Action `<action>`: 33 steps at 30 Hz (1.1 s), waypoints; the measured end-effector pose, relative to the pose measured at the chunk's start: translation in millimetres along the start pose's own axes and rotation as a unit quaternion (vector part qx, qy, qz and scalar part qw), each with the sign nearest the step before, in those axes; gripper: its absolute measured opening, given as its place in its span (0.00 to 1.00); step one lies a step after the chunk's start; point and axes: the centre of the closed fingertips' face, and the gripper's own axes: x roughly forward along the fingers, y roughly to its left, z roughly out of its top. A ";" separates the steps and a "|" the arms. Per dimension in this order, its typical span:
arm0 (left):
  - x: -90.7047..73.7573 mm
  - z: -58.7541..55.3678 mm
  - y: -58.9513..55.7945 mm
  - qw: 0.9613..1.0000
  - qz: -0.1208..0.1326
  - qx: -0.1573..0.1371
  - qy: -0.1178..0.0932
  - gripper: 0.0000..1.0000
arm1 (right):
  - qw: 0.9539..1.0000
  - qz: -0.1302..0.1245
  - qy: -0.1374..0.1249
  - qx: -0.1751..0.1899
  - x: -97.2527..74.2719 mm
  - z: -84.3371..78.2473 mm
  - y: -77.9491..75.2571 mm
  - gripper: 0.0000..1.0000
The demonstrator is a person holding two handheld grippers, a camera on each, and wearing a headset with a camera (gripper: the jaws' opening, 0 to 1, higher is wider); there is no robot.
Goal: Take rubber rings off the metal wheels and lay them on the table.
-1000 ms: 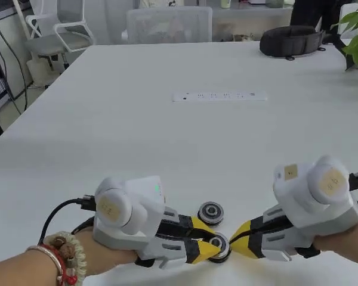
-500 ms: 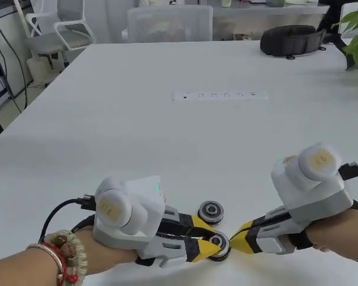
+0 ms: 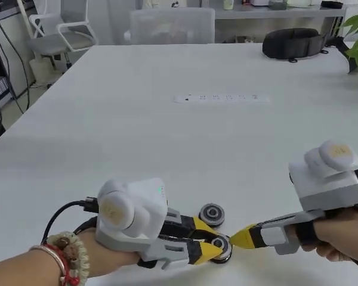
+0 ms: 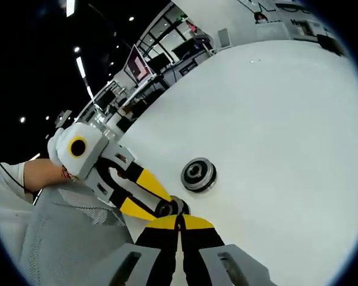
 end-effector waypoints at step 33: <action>-1.2 -0.4 2.0 1.000 0.011 0.001 0.004 0.08 | 1.000 0.006 -0.004 -0.020 2.5 7.3 8.1 0.00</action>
